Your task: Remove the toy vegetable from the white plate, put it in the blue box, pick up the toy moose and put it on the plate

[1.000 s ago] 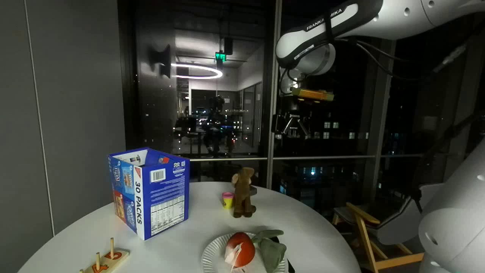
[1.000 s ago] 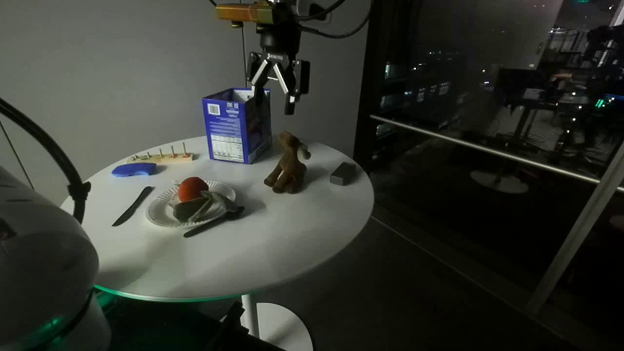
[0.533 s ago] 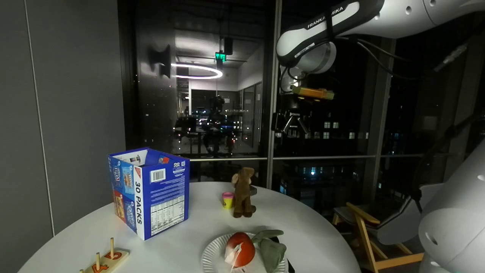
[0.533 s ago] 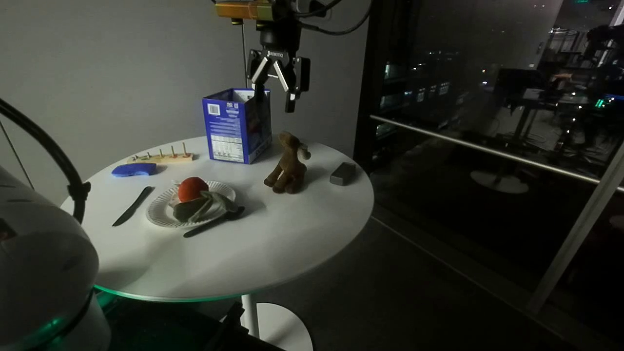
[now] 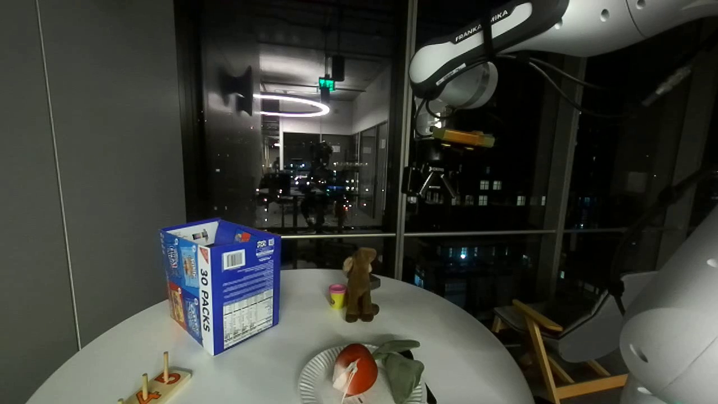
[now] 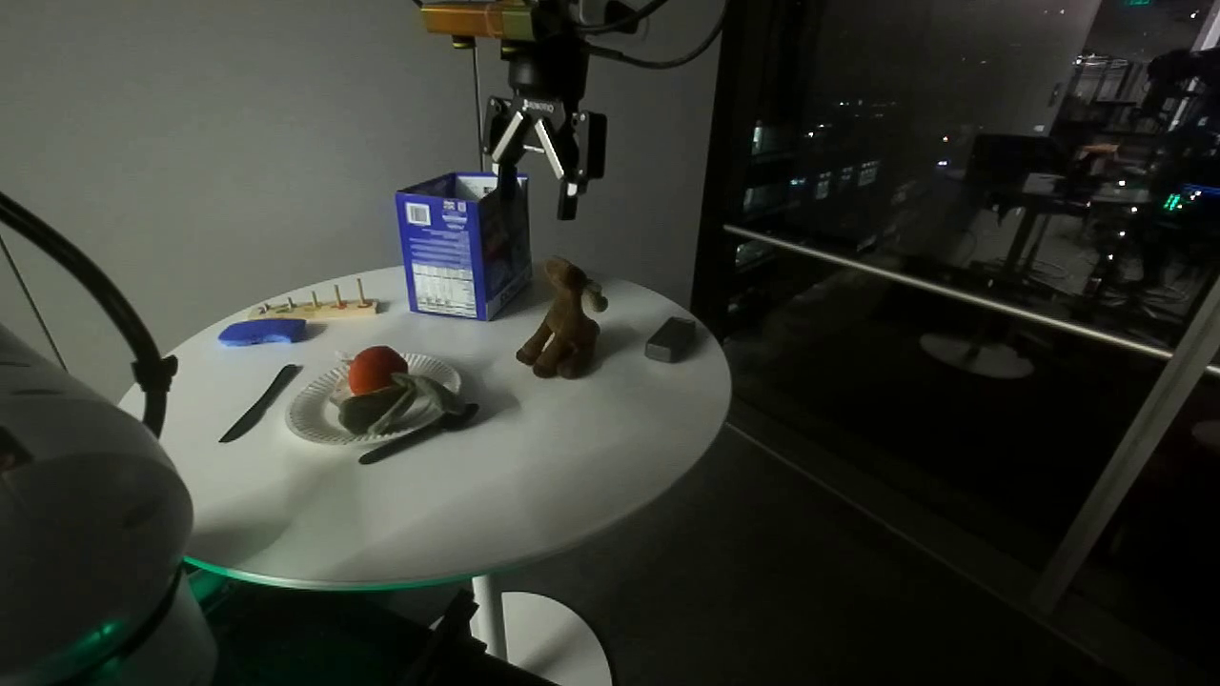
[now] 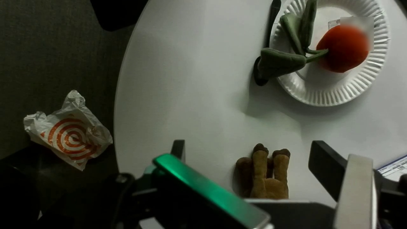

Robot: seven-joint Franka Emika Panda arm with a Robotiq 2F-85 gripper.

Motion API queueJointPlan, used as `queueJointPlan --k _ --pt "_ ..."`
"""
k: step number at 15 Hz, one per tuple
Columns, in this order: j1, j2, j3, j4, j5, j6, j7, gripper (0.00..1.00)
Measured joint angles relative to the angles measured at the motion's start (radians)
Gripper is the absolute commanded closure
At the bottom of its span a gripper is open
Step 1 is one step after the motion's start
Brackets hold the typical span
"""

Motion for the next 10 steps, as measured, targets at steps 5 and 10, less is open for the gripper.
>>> queueJointPlan --k 5,10 --pt "0.0 0.0 0.0 0.0 0.0 0.0 0.0 0.0" --pt "0.036 0.044 0.01 -0.024 0.018 -0.022 -0.091 0.0"
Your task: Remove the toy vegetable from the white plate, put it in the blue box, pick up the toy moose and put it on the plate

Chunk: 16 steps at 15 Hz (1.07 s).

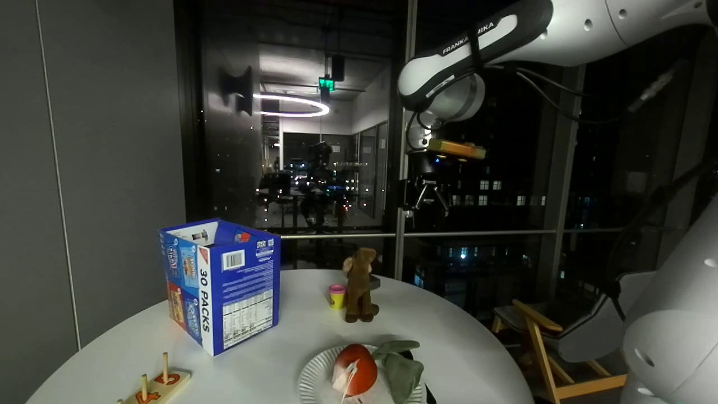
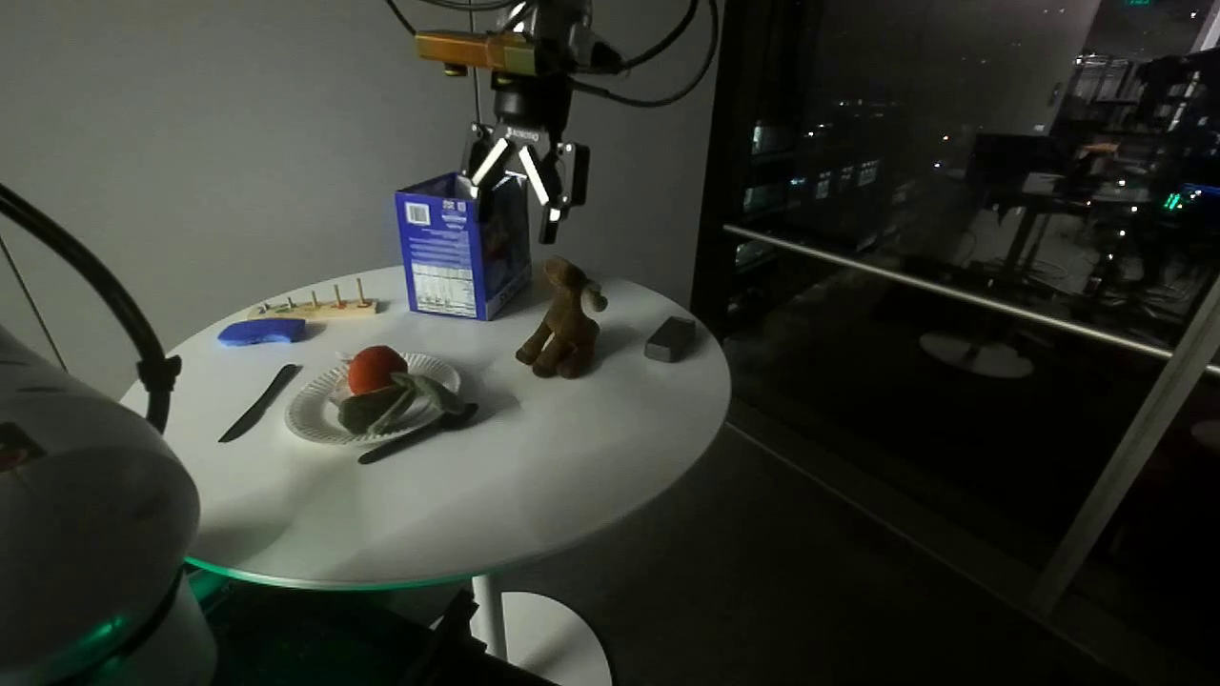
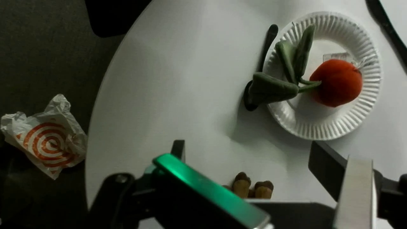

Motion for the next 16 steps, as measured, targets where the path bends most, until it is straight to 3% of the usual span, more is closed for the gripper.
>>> queueJointPlan --k 10,16 --pt "0.161 0.034 0.09 -0.092 0.03 0.007 -0.292 0.0" --pt "0.205 0.067 0.104 -0.21 0.136 0.288 -0.399 0.0"
